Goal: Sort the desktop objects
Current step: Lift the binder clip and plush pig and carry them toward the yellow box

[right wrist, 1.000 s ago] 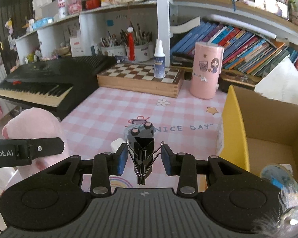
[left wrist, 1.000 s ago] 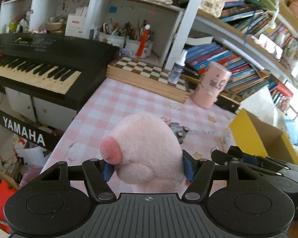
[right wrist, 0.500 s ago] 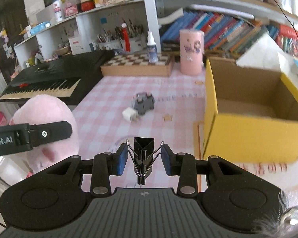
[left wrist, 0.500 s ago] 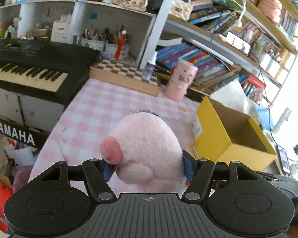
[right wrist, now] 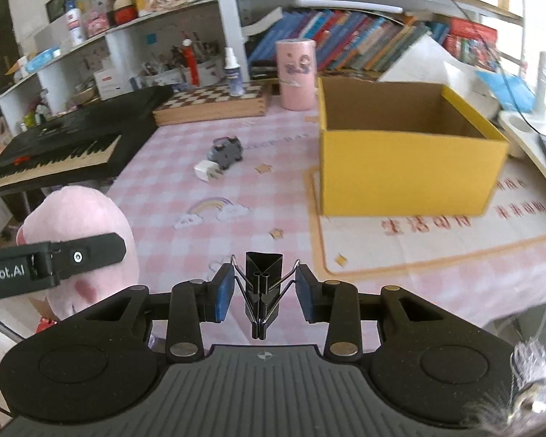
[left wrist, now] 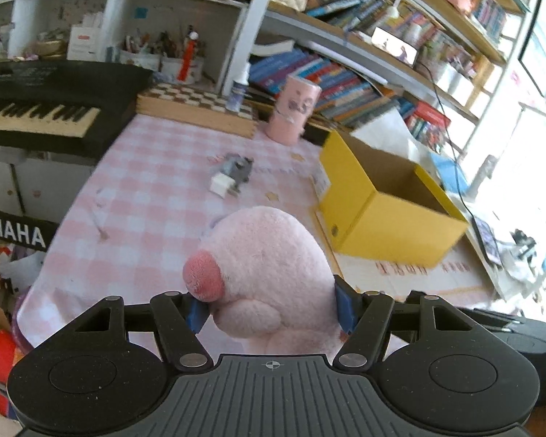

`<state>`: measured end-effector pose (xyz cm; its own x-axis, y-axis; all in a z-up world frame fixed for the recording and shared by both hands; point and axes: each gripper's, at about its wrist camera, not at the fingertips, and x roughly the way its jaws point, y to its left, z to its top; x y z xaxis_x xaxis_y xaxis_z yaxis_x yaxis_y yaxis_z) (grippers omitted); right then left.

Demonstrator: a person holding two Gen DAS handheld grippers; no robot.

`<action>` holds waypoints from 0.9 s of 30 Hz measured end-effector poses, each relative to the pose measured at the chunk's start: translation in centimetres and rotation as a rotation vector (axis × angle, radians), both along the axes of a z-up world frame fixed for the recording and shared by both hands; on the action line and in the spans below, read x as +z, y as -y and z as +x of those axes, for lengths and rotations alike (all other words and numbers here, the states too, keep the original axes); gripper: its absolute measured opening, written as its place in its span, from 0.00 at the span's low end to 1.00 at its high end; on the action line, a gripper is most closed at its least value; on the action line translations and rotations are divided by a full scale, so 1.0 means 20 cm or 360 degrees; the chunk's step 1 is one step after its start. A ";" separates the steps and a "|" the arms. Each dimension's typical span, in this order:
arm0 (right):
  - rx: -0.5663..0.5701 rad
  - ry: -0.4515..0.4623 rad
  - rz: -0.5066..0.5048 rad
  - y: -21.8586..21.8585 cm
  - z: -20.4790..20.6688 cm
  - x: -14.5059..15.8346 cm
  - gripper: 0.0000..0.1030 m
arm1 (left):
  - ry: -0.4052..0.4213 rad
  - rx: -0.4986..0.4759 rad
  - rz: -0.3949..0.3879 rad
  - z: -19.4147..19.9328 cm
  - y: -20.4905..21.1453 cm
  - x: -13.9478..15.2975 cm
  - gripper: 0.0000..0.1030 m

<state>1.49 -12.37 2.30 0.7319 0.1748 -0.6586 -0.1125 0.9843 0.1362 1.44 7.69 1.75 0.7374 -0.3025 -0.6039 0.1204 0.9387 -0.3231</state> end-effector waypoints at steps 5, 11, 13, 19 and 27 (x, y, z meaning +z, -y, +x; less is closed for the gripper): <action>-0.0088 -0.0004 -0.0055 0.04 -0.10 0.00 0.33 | -0.0043 -0.0117 0.0002 -0.04 0.08 -0.03 0.64; -0.0204 -0.0004 -0.0106 0.14 -0.18 0.00 0.33 | -0.0047 -0.0236 -0.0024 -0.05 0.18 -0.05 0.64; -0.0240 -0.0013 -0.0106 0.17 -0.20 0.00 0.33 | -0.0046 -0.0282 -0.0025 -0.05 0.22 -0.05 0.64; -0.0329 -0.0028 -0.0082 0.27 -0.22 -0.03 0.33 | -0.0051 -0.0358 -0.0009 -0.02 0.31 -0.06 0.64; -0.0388 -0.0060 -0.0051 0.41 -0.14 -0.05 0.33 | -0.0062 -0.0420 0.0032 0.07 0.45 -0.06 0.64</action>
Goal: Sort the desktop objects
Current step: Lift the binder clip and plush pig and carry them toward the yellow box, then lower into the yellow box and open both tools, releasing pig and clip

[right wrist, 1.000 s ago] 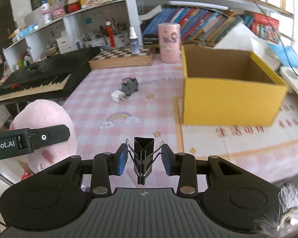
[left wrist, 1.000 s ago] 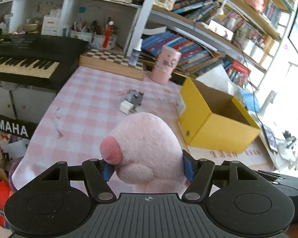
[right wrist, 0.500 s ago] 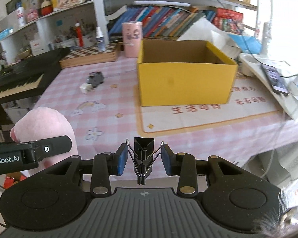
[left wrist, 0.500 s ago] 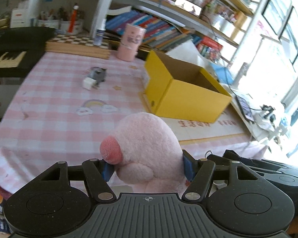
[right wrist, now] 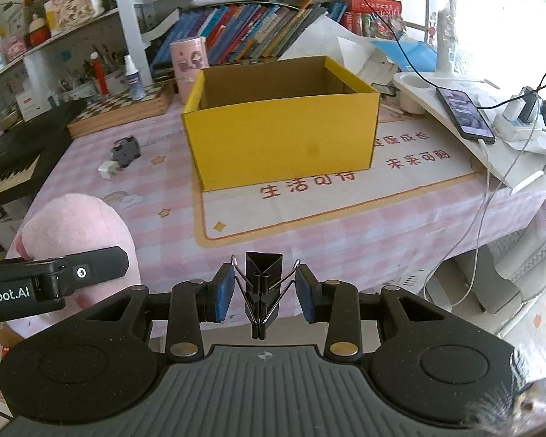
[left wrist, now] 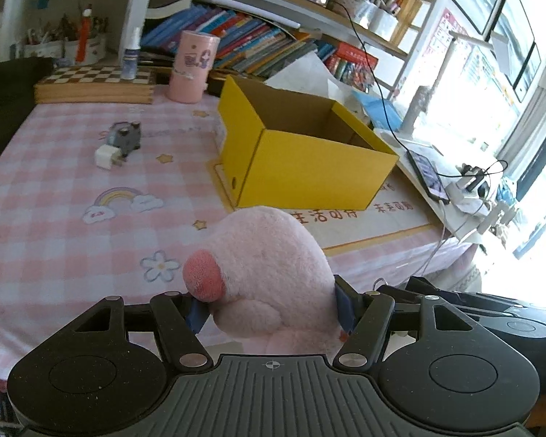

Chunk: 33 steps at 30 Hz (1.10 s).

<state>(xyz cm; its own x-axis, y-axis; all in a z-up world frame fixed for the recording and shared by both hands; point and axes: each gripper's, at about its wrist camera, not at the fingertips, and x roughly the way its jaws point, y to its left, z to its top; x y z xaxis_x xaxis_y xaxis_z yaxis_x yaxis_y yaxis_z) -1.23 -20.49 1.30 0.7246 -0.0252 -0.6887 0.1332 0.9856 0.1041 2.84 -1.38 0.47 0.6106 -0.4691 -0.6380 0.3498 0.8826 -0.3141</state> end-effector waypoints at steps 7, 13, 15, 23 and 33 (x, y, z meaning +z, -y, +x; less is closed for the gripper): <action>-0.0014 -0.0026 0.0015 0.15 0.13 0.00 0.33 | 0.0005 -0.0051 0.0020 0.10 0.14 0.00 0.64; -0.0036 -0.0037 0.0049 0.30 0.25 -0.01 0.33 | 0.0050 -0.0089 0.0037 0.21 0.30 0.02 0.64; -0.0034 -0.0017 0.0046 0.35 0.29 0.00 0.33 | 0.0091 -0.0087 0.0019 0.25 0.34 0.05 0.64; 0.0033 0.0190 -0.0007 0.54 0.50 0.14 0.33 | 0.0338 -0.0013 0.0015 0.47 0.53 0.22 0.65; 0.0164 0.0374 0.0029 0.70 0.82 0.28 0.33 | 0.0434 0.0162 0.0240 0.78 0.69 0.27 0.65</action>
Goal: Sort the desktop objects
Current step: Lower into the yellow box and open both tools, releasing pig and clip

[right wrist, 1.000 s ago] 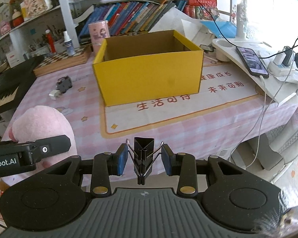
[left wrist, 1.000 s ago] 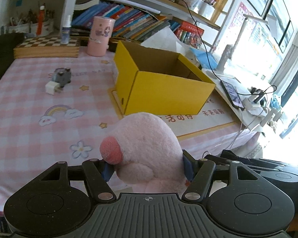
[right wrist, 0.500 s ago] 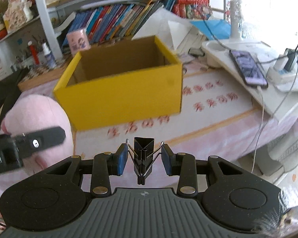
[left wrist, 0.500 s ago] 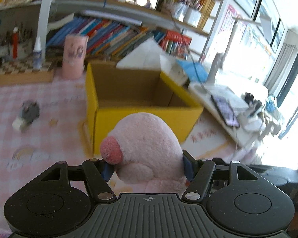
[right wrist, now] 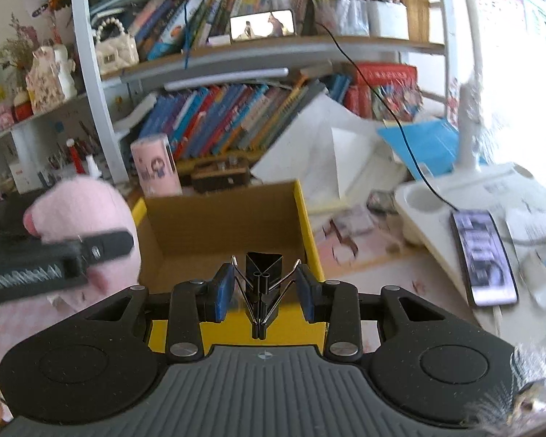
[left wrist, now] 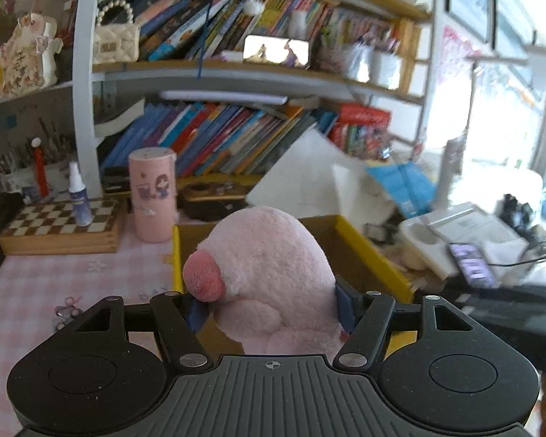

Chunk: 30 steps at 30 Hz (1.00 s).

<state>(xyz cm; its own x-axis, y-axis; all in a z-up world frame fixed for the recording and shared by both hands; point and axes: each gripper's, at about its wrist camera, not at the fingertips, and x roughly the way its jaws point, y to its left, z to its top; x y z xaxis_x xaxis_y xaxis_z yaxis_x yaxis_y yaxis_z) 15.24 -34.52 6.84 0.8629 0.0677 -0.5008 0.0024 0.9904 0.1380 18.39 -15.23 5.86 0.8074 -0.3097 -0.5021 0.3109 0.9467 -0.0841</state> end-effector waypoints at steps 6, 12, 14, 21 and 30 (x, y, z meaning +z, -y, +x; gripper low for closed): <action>0.0077 0.0031 -0.0013 0.02 0.19 0.01 0.33 | -0.0067 0.0040 0.0093 0.14 0.10 -0.14 0.65; 0.0189 0.0006 -0.0037 -0.01 0.38 -0.02 0.33 | -0.0177 0.0061 0.0179 0.25 0.15 -0.23 0.65; 0.0232 -0.0005 -0.0064 -0.03 0.44 -0.03 0.33 | -0.0234 0.0065 0.0221 0.27 0.15 -0.28 0.65; 0.0455 -0.0150 -0.0155 -0.13 0.68 -0.12 0.33 | -0.0259 0.0041 0.0296 0.28 0.19 -0.31 0.77; 0.0622 -0.0367 -0.0320 -0.19 0.86 -0.25 0.33 | -0.0069 0.0100 0.0225 0.18 0.11 -0.21 0.87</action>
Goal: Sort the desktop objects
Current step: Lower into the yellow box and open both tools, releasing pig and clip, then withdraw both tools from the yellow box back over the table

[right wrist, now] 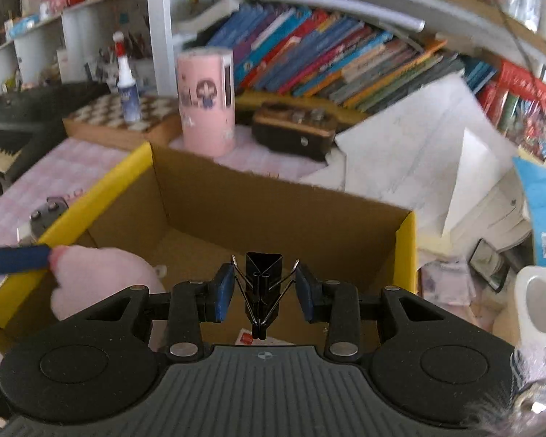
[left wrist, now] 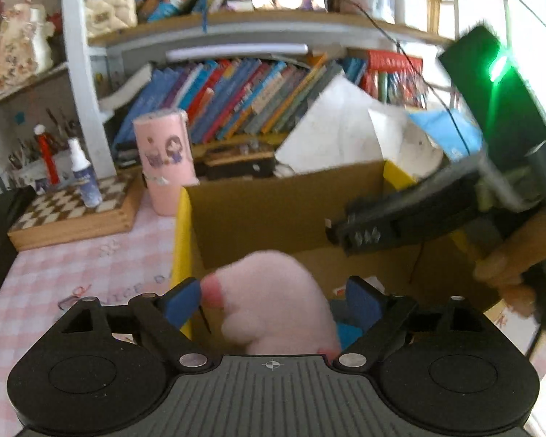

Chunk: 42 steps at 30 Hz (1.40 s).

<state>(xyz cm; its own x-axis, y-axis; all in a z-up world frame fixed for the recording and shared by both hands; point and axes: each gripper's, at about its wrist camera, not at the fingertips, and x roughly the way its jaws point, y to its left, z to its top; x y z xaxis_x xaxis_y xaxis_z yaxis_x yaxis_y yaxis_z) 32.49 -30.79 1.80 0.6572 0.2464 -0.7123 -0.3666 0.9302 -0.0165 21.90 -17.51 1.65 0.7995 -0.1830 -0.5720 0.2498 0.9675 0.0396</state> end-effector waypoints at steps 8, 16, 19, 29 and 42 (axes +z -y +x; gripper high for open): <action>-0.0004 0.0042 0.0031 0.01 -0.03 0.01 0.56 | 0.0212 0.0076 -0.0123 -0.10 -0.07 0.11 0.95; -0.0190 0.0280 0.0204 0.15 -0.26 0.14 0.56 | 0.0277 0.0210 -0.0186 -0.21 -0.15 0.17 0.95; -0.0263 0.0360 0.0214 0.19 -0.39 0.17 0.56 | 0.0272 0.0259 -0.0222 -0.24 -0.18 0.16 0.96; -0.0464 0.0455 0.0195 0.18 -0.79 0.13 0.56 | 0.0251 0.0324 -0.0254 -0.41 -0.26 0.11 0.96; -0.0612 0.0213 0.0136 -0.04 -1.13 -0.01 0.56 | 0.0102 0.0268 -0.0251 -0.66 -0.42 -0.01 0.96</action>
<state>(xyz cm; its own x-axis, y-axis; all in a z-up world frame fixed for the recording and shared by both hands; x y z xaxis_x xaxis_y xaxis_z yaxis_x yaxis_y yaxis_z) 9.85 -30.00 1.54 0.7983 0.0191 -0.6020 0.0083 0.9991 0.0426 8.70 -9.01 1.43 0.8601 -0.1270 -0.4940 0.0863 0.9908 -0.1044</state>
